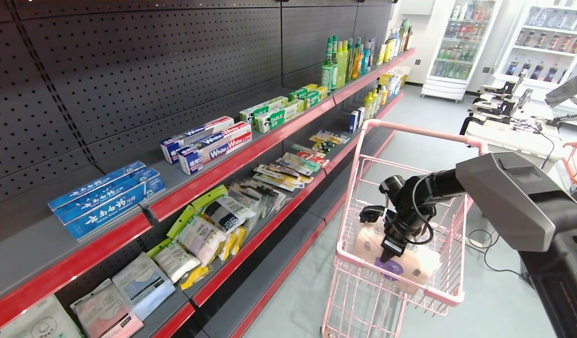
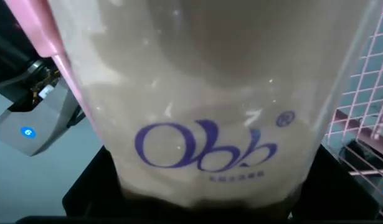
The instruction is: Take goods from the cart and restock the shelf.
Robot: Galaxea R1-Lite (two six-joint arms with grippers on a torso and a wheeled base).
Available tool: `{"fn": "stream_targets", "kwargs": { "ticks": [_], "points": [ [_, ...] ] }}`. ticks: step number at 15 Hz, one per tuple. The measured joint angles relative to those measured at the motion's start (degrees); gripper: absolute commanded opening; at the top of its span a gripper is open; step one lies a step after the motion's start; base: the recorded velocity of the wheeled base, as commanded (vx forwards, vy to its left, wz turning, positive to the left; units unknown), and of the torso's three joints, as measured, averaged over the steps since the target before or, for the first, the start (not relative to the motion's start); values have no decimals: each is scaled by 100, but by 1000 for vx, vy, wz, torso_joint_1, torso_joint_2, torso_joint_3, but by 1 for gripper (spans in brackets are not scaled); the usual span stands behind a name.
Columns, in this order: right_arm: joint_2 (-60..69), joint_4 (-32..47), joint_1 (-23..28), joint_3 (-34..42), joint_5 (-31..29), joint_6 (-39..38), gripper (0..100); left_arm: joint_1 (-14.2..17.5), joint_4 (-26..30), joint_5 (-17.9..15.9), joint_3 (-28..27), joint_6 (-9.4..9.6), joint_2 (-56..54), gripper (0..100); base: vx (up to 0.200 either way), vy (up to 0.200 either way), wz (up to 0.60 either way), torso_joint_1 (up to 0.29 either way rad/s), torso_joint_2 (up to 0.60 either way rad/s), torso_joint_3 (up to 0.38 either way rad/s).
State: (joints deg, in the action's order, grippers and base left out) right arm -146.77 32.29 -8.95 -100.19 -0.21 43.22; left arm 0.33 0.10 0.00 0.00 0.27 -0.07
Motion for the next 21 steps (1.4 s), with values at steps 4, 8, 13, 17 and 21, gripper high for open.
{"fn": "stream_targets", "kwargs": {
  "ticks": [4,8,13,17,21],
  "points": [
    [306,-33,74,105,-134,-61,0,0,0,0,0,-2,0,100,0,0,0,0,0,0],
    [903,-484,366,85,-666,-397,0,0,0,0,0,-2,0,100,0,0,0,0,0,0],
    [2172,-870,639,581,-778,-1281,0,0,0,0,0,-5,0,100,0,0,0,0,0,0],
    [3777,-1741,669,1773,-789,-1958,0,0,0,0,0,0,0,100,0,0,0,0,0,0],
    [6011,-2007,816,3046,-791,-2334,0,-4,0,0,0,-2,0,100,0,0,0,0,0,0]
  ]
}}
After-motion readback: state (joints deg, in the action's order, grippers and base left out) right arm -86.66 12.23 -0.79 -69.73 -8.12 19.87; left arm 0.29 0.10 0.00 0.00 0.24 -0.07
